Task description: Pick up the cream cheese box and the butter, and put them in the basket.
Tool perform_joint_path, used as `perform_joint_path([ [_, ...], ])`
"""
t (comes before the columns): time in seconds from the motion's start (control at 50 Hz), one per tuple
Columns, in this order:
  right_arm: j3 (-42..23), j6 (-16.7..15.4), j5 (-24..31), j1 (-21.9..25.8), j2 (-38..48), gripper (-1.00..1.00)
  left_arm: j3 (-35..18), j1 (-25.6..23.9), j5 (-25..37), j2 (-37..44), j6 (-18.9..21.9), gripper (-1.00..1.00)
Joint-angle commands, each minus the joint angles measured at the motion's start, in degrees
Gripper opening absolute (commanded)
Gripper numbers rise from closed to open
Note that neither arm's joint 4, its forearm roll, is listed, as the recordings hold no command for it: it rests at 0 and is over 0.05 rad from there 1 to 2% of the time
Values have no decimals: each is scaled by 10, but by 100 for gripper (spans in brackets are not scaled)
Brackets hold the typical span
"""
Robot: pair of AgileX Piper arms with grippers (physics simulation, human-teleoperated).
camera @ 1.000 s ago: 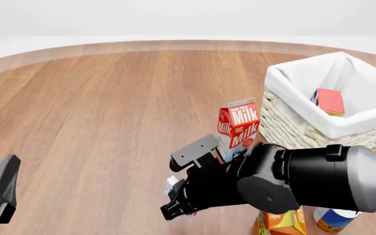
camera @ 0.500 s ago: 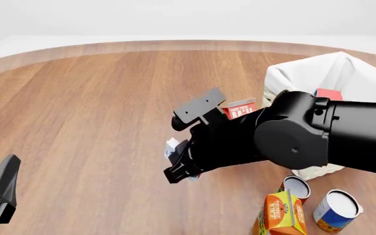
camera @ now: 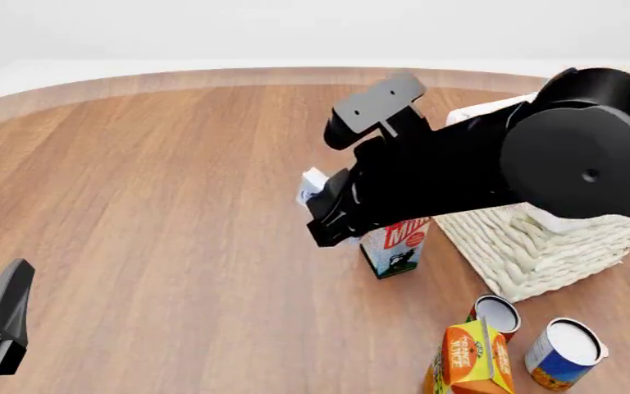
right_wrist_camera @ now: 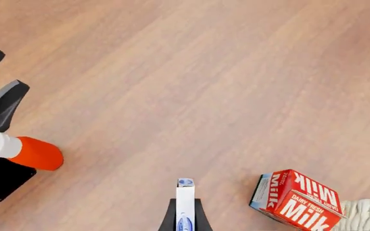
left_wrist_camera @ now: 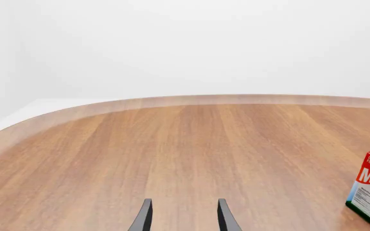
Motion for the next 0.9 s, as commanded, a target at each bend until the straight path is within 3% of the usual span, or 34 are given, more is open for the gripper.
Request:
perform_joint_path([
  [0.02,-43,-36,37,-26,-36,-100,0,0,0,0,0,100],
  [0.2,-84,-71,74,-61,-62,-100,0,0,0,0,0,100],
  [0.32,-70,-83,66,-81,-74,-100,0,0,0,0,0,100],
  [0.44,-74,-79,71,-96,-83,-100,0,0,0,0,0,100],
  [0.58,-97,-85,91,-142,-100,-100,0,0,0,0,0,100],
  [0.9,-81,-92,84,-231,-134,-100,0,0,0,0,0,100],
])
